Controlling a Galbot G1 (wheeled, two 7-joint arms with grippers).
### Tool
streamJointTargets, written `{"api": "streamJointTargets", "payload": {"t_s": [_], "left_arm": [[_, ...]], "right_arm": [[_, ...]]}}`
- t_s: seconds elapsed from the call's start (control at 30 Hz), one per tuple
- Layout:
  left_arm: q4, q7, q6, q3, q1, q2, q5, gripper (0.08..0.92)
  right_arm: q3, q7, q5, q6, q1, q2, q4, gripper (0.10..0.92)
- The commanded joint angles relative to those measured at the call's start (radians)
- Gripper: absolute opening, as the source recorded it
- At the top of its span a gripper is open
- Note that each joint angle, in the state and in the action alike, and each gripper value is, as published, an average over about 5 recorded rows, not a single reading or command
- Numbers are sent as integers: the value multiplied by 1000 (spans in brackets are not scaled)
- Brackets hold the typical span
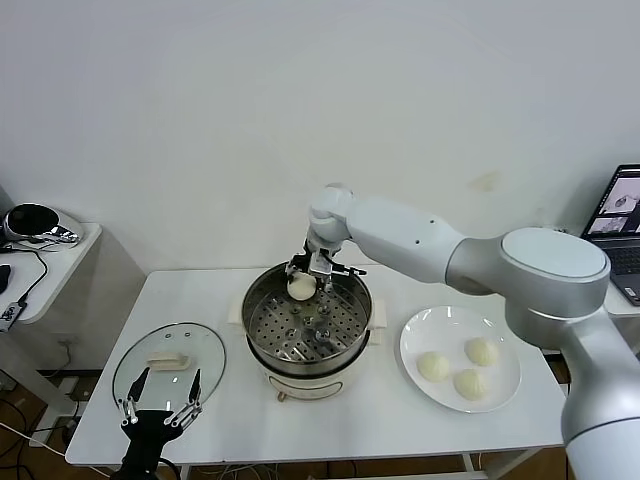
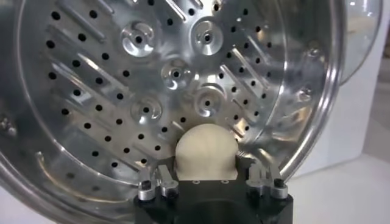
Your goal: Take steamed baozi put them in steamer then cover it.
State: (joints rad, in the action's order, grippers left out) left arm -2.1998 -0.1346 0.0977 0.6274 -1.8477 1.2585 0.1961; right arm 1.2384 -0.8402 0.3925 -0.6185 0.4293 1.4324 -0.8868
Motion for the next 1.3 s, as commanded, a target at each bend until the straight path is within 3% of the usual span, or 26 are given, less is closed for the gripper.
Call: {"api": "streamJointTargets", "payload": {"t_s": [0.03,0.13,0.23,0.4,0.53,0.87,1.07,1.3], "left_arm": [[-4,-1,-1,1,-1,0,1,823],[-9,-1,-2,4,0,-2,3,823],[-14,0,-4,5,2,-6,5,823],[-20,-1,-6,6,7,-19,10,823],[-26,1,-9,3,15,-30,11,823],[-52,7,-27,-9,32,-43,8,823],[-56,10,-27,-12,32,-43,6,823],[-49,11,-25,-9,26,-37,3,823]], "right_arm": [[1,12,22,-35,8,9,7,790],[18,-10,-101,5,74,-39,-67,818],[66,-56,-317,146,178,-118,-207,822],[163,-100,-667,604,333,-334,-519,823],[209,-98,-770,860,406,-527,-732,823],[300,-89,-701,1127,431,-958,-990,823],[258,-93,-559,1111,278,-1072,-995,823],[-19,-72,-391,1044,-96,-1106,-909,823]]}}
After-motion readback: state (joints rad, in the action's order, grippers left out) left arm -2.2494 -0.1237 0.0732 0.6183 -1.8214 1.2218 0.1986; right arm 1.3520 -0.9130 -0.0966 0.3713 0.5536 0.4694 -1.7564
